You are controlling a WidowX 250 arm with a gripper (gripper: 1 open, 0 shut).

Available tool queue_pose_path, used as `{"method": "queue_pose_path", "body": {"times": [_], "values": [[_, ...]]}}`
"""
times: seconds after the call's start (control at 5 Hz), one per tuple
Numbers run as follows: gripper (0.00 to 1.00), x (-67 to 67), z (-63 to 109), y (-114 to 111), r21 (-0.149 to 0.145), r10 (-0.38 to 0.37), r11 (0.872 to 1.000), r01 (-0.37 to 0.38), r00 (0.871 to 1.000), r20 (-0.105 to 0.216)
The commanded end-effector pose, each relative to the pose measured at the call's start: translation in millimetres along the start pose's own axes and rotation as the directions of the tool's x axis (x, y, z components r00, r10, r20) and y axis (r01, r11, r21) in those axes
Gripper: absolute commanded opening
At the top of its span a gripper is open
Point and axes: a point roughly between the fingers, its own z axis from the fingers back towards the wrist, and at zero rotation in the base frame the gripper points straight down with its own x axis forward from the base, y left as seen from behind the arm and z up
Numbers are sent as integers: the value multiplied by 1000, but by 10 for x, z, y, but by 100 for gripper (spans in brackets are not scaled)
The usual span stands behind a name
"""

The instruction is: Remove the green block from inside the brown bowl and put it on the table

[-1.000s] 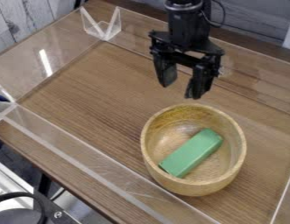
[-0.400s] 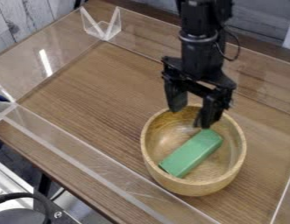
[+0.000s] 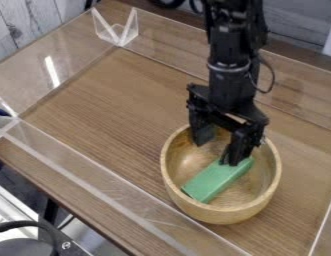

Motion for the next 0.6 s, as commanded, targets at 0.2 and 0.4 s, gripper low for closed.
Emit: {"method": "queue_pose_path", "body": {"times": [0.2,0.4], "values": [[100,45,-71,1,10,-19,1000,19,1000,-1],[100,36,-89,10,9,-22,1000,23,1000,-10]]}}
